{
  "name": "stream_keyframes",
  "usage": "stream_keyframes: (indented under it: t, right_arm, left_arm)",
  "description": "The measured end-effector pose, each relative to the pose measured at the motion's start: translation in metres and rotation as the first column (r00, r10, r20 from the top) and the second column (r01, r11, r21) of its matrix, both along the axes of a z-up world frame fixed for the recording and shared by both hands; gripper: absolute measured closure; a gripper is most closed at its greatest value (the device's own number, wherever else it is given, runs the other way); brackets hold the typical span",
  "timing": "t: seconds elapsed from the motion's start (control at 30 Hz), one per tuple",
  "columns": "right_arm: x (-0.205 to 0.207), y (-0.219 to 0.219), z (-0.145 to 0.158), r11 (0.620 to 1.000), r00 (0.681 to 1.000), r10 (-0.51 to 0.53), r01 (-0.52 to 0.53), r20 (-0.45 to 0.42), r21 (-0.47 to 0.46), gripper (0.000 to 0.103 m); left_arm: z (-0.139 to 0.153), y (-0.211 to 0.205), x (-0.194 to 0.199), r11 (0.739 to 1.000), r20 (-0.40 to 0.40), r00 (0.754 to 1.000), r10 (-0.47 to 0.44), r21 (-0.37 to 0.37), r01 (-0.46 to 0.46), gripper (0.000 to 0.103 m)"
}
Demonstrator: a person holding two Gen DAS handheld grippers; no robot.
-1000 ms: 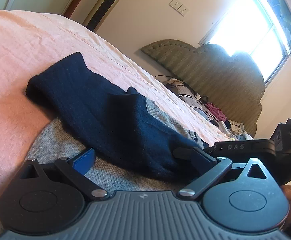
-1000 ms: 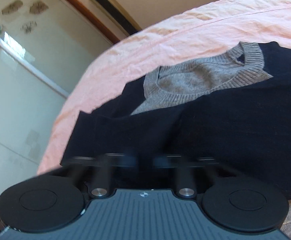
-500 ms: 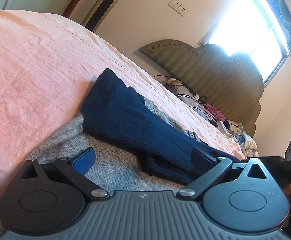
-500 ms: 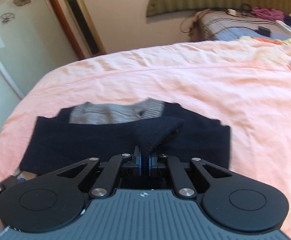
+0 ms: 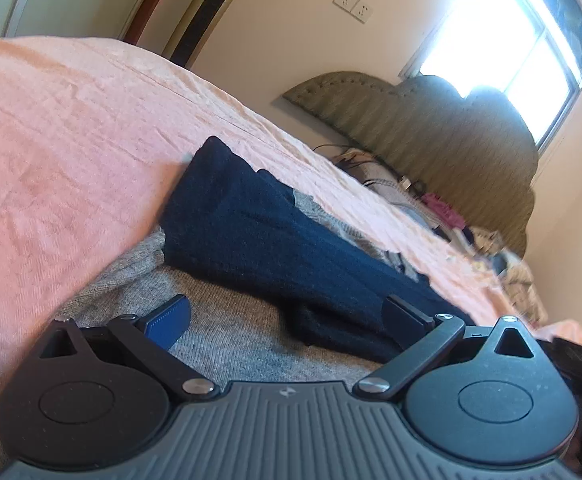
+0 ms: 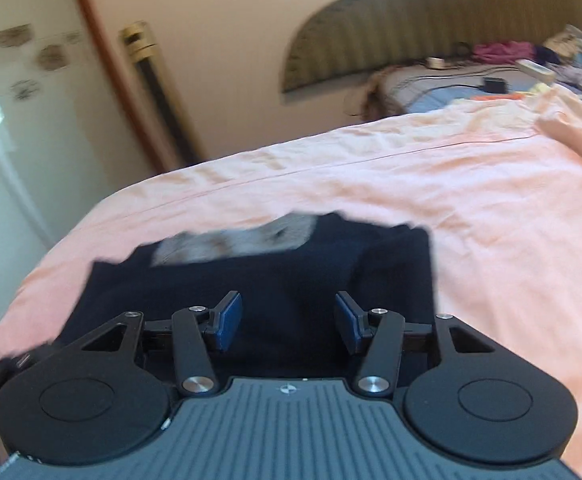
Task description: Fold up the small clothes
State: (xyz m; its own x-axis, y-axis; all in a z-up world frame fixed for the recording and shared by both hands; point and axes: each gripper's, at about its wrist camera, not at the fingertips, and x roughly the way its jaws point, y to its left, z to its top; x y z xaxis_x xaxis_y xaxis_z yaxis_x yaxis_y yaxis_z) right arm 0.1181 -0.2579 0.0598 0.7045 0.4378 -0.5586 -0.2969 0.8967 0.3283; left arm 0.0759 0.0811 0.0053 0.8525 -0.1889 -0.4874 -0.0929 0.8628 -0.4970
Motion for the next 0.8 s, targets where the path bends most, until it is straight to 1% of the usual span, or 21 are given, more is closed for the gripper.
stream_keyframes:
  t: [0.03,0.07,0.13,0.17,0.2,0.23,0.27,0.3,0.33,0.37,0.4,0.43,0.5,0.57,0.7,0.8]
  right_arm:
    - [-0.009,0.009,-0.004,0.999,1.000,0.019,-0.020,-0.008,-0.035,0.046]
    - [-0.016,0.017,-0.009,0.997,0.999,0.028,-0.029,-0.016,-0.076,0.045]
    - [-0.026,0.029,-0.022,0.988,1.000,0.011,-0.015,-0.024,-0.152,0.043]
    - [-0.029,0.032,-0.029,0.985,0.999,-0.010,0.004,-0.035,-0.175,0.039]
    - [-0.034,0.034,-0.032,0.982,1.000,-0.021,0.020,-0.005,-0.187,0.037]
    - [-0.040,0.036,-0.033,0.978,0.999,-0.032,0.033,0.004,-0.208,0.032]
    - [-0.044,0.038,-0.034,0.973,0.999,-0.042,0.042,0.005,-0.228,0.022]
    - [-0.049,0.041,-0.034,0.967,0.999,-0.049,0.048,0.002,-0.249,0.010]
    - [-0.055,0.043,-0.036,0.962,0.999,-0.053,0.051,-0.001,-0.267,0.005]
    - [-0.061,0.045,-0.038,0.957,0.999,-0.052,0.050,-0.002,-0.286,0.000]
    - [-0.069,0.047,-0.039,0.948,0.999,-0.048,0.049,0.011,-0.314,0.000]
    - [-0.077,0.048,-0.039,0.943,0.999,-0.049,0.052,0.018,-0.330,0.000]
    - [-0.092,0.043,-0.039,0.947,0.998,-0.061,0.061,0.010,-0.317,0.000]
    - [-0.108,0.038,-0.037,0.945,0.997,-0.076,0.076,0.012,-0.317,0.000]
    - [-0.143,0.033,-0.038,0.942,0.998,-0.063,0.065,0.018,-0.329,0.000]
    - [-0.160,0.029,-0.039,0.943,0.998,-0.050,0.057,0.028,-0.328,0.000]
  left_arm:
    - [0.003,-0.009,0.003,0.998,-0.023,1.000,-0.008,0.062,0.010,0.000]
    - [0.006,-0.019,0.005,0.990,-0.048,0.999,-0.014,0.136,0.020,0.000]
    - [0.010,-0.038,0.004,0.966,-0.084,0.996,-0.020,0.255,0.041,0.000]
    - [0.011,-0.045,0.002,0.957,-0.107,0.994,-0.025,0.285,0.055,0.000]
    - [0.010,-0.051,0.002,0.947,-0.144,0.989,-0.034,0.312,0.078,0.000]
    - [0.009,-0.058,0.000,0.930,-0.171,0.984,-0.042,0.353,0.101,0.000]
    - [0.009,-0.064,-0.002,0.907,-0.182,0.982,-0.050,0.403,0.121,0.000]
    - [0.007,-0.072,-0.005,0.874,-0.206,0.977,-0.063,0.461,0.153,0.000]
    - [0.005,-0.077,-0.009,0.846,-0.220,0.973,-0.072,0.504,0.176,0.000]
    - [0.005,-0.079,-0.017,0.834,-0.209,0.975,-0.079,0.521,0.180,0.000]
    - [0.005,-0.079,-0.024,0.832,-0.215,0.973,-0.085,0.522,0.188,0.000]
    - [0.005,-0.076,-0.032,0.837,-0.217,0.972,-0.088,0.514,0.190,0.000]
    - [0.005,-0.072,-0.050,0.843,-0.218,0.972,-0.092,0.502,0.193,0.000]
    - [0.006,-0.069,-0.070,0.842,-0.215,0.972,-0.093,0.505,0.192,0.000]
    - [0.008,-0.064,-0.111,0.845,-0.215,0.970,-0.116,0.492,0.210,0.000]
    - [0.007,-0.061,-0.131,0.839,-0.197,0.972,-0.130,0.500,0.214,0.000]
